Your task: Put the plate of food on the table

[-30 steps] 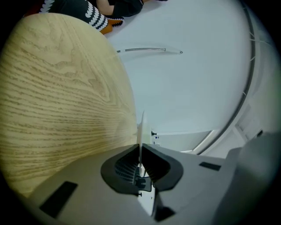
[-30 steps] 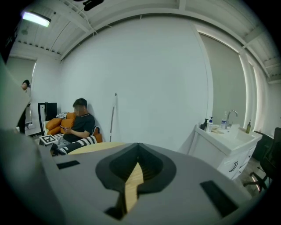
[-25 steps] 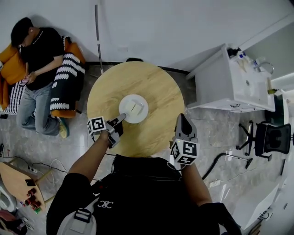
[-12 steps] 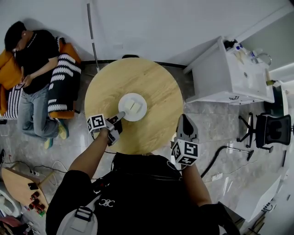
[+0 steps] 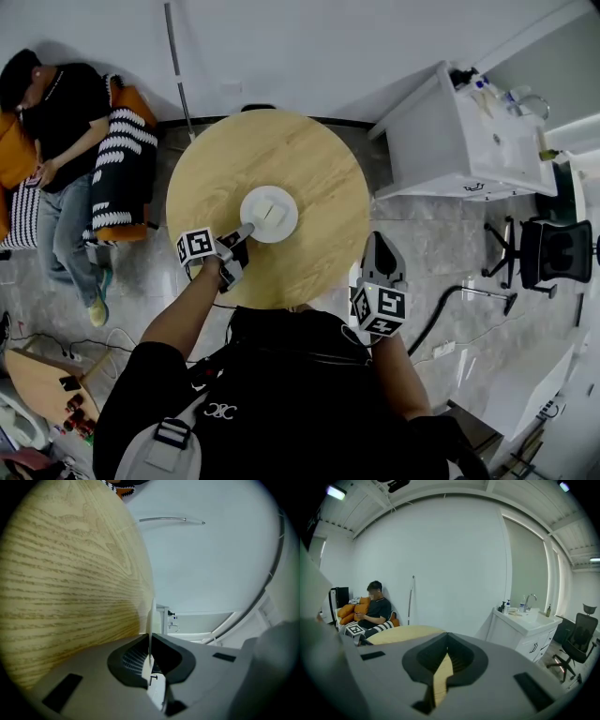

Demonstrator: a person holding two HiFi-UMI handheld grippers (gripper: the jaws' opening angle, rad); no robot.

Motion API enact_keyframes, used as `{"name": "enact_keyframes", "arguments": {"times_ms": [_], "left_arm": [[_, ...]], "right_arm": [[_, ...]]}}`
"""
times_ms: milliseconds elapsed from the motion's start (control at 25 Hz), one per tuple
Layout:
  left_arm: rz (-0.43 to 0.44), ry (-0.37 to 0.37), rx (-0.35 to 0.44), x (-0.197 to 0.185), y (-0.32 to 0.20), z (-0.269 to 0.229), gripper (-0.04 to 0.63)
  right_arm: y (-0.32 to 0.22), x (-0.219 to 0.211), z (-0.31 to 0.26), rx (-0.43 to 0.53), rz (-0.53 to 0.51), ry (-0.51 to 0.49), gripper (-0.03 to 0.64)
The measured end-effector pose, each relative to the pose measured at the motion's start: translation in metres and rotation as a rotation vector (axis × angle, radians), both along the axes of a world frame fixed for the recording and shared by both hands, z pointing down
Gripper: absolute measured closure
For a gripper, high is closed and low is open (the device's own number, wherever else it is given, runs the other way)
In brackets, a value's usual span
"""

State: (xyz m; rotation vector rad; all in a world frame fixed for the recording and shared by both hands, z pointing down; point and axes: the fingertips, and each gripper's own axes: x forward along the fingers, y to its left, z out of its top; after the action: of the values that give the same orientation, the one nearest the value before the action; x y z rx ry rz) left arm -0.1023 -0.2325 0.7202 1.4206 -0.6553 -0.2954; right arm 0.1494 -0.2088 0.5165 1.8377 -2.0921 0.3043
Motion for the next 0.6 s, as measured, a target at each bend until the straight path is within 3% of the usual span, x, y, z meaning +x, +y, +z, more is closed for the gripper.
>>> {"name": "enact_keyframes", "arguments": {"times_ms": [600], "left_arm": [[0.002, -0.023, -0.018, 0.002, -0.003, 0.01, 0.575]], "right_arm": [[0.005, 0.019, 0.005, -0.017, 0.05, -0.026, 0.609]]}}
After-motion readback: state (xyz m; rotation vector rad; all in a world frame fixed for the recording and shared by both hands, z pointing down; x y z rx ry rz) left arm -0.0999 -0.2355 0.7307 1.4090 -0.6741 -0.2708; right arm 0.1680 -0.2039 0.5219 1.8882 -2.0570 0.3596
